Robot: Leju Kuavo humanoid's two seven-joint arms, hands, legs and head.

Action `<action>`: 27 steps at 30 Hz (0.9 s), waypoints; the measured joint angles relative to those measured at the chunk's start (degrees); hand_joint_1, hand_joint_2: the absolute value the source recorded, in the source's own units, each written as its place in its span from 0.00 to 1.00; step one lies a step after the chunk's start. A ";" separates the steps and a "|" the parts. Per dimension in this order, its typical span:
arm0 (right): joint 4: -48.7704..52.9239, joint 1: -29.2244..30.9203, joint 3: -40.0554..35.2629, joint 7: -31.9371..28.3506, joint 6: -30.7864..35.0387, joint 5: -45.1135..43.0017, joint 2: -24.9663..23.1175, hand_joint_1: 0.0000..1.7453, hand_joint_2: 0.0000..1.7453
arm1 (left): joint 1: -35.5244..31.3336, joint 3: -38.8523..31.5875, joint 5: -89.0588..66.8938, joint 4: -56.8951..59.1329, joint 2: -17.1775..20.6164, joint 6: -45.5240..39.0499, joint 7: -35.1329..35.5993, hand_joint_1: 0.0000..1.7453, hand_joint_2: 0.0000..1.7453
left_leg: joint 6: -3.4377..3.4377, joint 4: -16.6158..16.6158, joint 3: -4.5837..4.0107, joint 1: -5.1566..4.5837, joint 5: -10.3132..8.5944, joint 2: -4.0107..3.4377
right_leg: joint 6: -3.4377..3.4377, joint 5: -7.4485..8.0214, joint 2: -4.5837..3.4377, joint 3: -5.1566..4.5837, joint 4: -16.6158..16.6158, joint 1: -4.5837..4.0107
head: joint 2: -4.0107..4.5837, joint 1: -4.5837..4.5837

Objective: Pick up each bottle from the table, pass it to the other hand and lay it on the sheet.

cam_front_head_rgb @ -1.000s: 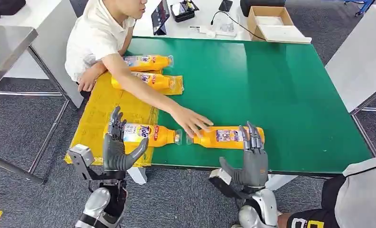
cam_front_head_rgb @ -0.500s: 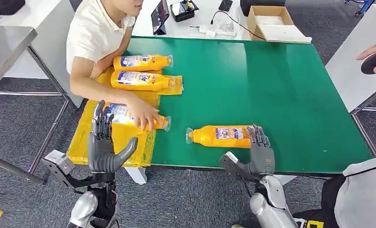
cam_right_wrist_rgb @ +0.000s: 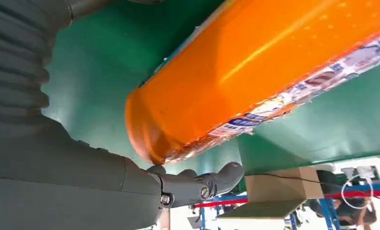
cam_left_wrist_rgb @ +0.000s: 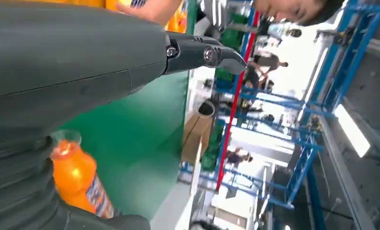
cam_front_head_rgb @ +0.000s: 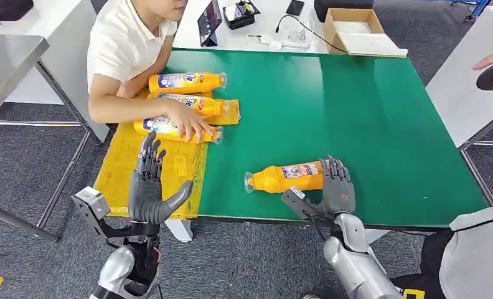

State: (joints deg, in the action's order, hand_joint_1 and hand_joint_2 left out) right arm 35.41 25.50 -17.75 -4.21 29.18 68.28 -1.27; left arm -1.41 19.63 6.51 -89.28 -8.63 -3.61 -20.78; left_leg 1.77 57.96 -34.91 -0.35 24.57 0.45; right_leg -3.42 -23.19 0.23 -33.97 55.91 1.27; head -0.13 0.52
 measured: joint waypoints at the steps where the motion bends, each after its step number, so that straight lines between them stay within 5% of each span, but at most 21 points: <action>1: -0.26 0.31 -0.35 0.83 0.04 0.79 -0.13 0.00 1.00 | -0.02 0.15 0.19 0.17 0.00 0.26 0.20 0.00 1.00 | 0.00 0.00 -0.01 0.00 0.00 0.00 | 0.00 0.00 0.00 0.00 0.00 0.00 | 0.00 0.00; 27: -2.45 4.57 -3.63 14.44 -5.49 10.58 -0.65 0.00 1.00 | 0.10 0.39 1.66 0.57 -0.11 3.32 2.73 0.00 1.00 | 0.00 0.00 -0.04 0.00 0.00 0.03 | 0.00 -0.01 0.01 -0.01 0.01 0.01 | 0.00 0.00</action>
State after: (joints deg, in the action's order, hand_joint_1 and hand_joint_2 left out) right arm 32.96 30.07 -21.38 10.23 23.69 78.86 -1.92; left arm -1.32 20.02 8.18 -88.72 -8.74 -0.28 -18.05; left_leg 1.77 57.96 -34.95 -0.35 24.57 0.49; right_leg -3.42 -23.20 0.23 -33.98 55.92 1.27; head -0.13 0.52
